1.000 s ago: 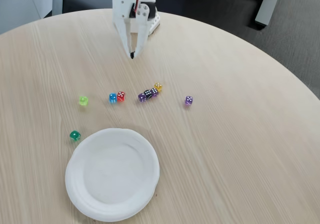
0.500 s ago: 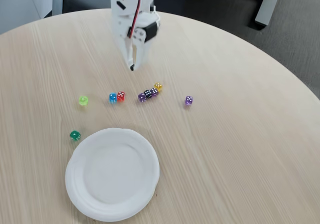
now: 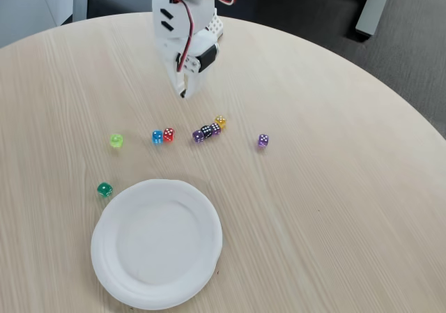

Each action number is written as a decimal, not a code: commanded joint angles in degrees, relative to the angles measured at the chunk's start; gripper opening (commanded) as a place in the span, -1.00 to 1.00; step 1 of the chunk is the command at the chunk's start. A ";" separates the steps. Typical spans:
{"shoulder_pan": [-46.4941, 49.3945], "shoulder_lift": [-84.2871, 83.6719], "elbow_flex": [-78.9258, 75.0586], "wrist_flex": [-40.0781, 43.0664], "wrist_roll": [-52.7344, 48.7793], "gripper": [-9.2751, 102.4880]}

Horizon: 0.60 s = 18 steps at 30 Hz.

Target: Pick a purple dice and put it in the plate.

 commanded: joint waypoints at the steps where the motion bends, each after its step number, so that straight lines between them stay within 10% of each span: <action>1: -0.62 -1.05 -2.20 2.90 -2.02 -0.83; 10: 0.26 -4.57 -2.20 3.16 -2.90 -0.83; 18: 0.26 -4.57 -1.14 -18.72 1.67 -0.83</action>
